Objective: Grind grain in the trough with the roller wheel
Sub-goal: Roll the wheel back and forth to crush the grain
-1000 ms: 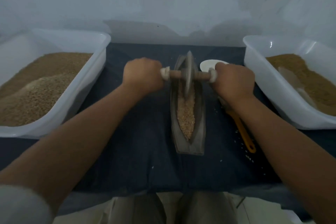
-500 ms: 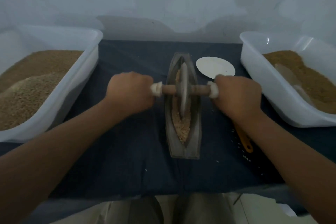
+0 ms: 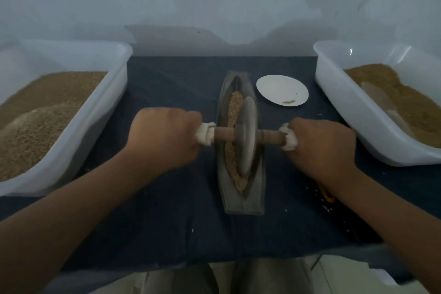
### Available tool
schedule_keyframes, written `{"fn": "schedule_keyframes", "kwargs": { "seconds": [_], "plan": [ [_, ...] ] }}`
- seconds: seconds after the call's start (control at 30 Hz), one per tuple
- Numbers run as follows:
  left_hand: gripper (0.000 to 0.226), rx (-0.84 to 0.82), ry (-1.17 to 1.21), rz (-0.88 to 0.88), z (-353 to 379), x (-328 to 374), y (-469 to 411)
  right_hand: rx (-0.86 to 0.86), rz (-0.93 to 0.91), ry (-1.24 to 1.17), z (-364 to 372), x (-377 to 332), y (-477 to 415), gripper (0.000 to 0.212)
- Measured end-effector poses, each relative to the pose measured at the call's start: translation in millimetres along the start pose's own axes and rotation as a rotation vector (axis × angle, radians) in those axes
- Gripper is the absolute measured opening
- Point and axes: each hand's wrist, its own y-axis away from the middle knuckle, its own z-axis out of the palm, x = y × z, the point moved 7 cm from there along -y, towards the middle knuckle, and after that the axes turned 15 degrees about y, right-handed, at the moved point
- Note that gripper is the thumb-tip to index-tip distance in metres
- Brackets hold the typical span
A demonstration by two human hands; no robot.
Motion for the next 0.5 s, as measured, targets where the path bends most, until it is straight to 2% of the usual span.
{"fn": "schedule_keyframes", "kwargs": {
  "seconds": [0.1, 0.2, 0.27, 0.3, 0.37, 0.5],
  "plan": [
    [0.049, -0.037, -0.056, -0.085, 15, -10, -38, 0.001, 0.095, 0.076, 13, 1, -26, 0.045],
    [0.036, -0.102, 0.008, -0.241, 31, -33, -84, -0.003, 0.092, 0.056, 21, -6, -78, 0.042],
    [0.036, -0.102, 0.051, -0.284, 33, -36, -94, 0.025, 0.063, 0.023, 15, -8, -96, 0.057],
    [0.036, -0.094, 0.059, -0.291, 31, -34, -92, 0.008, 0.044, 0.019, 14, -8, -97, 0.057],
    [0.037, -0.083, 0.045, -0.272, 26, -27, -75, -0.045, 0.031, 0.047, 13, -7, -83, 0.041],
    [0.044, -0.007, -0.013, -0.098, 4, -6, -10, -0.017, 0.01, 0.07, -1, -4, -29, 0.043]
  ]
}}
